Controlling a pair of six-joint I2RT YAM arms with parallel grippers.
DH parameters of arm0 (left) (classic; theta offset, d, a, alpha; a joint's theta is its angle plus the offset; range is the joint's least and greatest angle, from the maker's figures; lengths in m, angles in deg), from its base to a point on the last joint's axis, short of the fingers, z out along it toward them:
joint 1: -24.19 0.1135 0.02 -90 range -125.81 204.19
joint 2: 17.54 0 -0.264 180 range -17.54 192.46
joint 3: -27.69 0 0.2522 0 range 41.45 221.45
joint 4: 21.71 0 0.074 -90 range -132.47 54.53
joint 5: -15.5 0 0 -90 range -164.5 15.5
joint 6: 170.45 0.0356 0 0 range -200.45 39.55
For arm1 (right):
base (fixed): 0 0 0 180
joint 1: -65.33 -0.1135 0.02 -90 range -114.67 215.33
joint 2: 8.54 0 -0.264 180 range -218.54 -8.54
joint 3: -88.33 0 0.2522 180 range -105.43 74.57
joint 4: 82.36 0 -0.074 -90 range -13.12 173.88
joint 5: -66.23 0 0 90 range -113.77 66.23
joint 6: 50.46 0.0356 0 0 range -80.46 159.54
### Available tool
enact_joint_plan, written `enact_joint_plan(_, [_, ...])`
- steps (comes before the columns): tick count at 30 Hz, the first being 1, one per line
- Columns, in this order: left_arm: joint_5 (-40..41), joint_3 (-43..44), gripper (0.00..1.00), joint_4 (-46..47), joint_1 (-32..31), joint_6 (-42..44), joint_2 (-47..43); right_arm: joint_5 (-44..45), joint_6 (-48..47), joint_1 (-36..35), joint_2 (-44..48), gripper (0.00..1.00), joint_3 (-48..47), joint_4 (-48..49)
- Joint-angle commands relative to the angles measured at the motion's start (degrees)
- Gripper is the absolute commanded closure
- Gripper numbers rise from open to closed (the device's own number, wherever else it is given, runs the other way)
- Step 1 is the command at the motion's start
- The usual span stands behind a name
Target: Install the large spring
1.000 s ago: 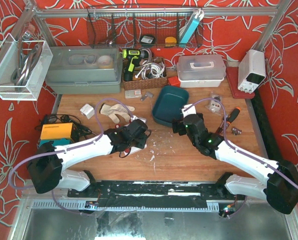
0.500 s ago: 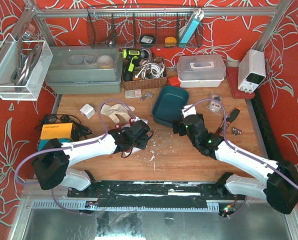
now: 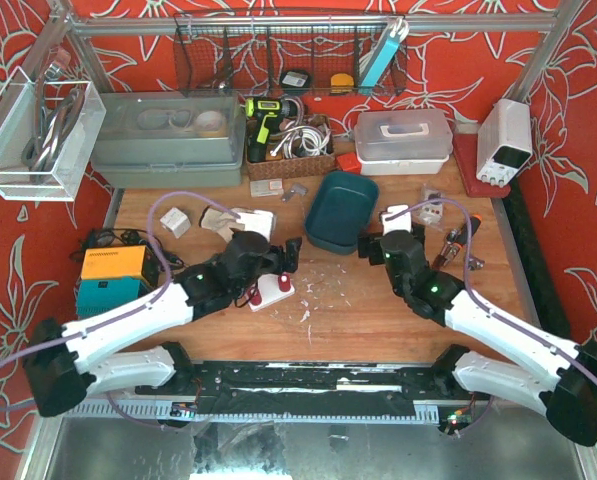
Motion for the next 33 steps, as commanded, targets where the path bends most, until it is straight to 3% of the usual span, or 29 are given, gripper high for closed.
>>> enact_joint_plan(1, [10.4,-5.1,0.0,14.6,1.3,3.8,-7.7,13.7,-0.9,0.5,4.2,0.01,1.4,2.5])
enact_joint_plan(7, [13.4,-14.5,0.0,33.7,6.9,15.3,-15.5,26.3,-9.9,3.8,5.2,0.01,2.8,15.0])
enact_joint_plan(12, [14.2,-21.9,0.0,47.4,12.2,31.9,-15.9,23.0,-10.0,10.9,2.1,0.01,0.8,15.8])
enact_joint_plan(16, [12.3,-23.0,0.0,44.6,18.9,32.6,-14.7,16.4,-12.2,16.4,-1.4,0.01,0.6,15.8])
enact_joint_plan(21, [11.4,-29.2,0.0,48.6,23.5,33.4,-13.0,14.2,-19.8,20.2,-4.2,0.01,4.5,21.4])
enact_joint_plan(26, [5.7,-33.8,0.0,54.7,31.5,30.0,-8.9,5.5,-17.3,26.6,-4.7,0.01,8.5,24.5])
enact_joint_plan(33, [-2.2,-36.9,0.0,63.2,35.7,29.5,0.3,-4.0,-16.6,32.7,-11.8,0.01,11.0,31.1])
